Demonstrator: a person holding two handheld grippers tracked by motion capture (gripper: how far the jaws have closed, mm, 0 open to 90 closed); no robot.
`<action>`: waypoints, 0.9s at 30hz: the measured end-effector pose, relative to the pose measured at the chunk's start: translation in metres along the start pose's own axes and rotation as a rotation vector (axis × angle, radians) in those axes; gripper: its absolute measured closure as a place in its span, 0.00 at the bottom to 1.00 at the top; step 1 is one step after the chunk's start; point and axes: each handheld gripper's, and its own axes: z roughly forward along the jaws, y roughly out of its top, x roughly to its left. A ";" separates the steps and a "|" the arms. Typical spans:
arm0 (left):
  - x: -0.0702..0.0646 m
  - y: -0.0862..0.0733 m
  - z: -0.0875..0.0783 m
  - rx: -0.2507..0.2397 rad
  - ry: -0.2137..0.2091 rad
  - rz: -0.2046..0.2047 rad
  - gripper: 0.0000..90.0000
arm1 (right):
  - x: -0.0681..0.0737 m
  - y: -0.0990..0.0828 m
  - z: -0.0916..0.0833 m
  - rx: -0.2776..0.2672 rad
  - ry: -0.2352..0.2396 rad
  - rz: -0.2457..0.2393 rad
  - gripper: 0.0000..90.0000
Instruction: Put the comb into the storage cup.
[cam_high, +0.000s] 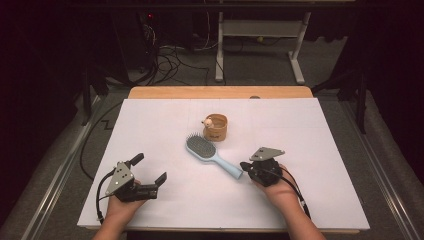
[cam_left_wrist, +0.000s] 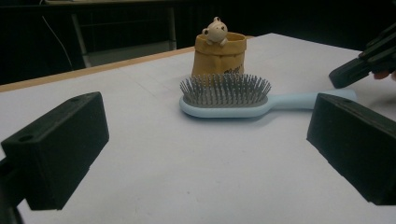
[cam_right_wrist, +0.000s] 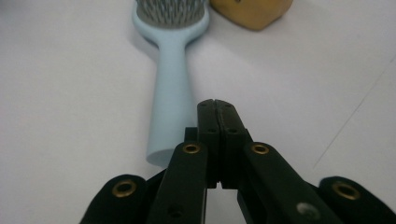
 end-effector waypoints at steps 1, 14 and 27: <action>0.000 0.000 0.000 0.000 0.000 0.000 0.00 | 0.001 -0.001 -0.003 -0.033 0.011 0.010 0.98; 0.000 0.000 0.000 0.001 -0.005 0.001 0.00 | 0.026 -0.005 0.012 -0.045 0.013 -0.021 0.44; 0.000 0.000 0.001 0.001 -0.004 -0.003 0.00 | 0.025 -0.009 0.019 0.017 -0.008 -0.050 0.69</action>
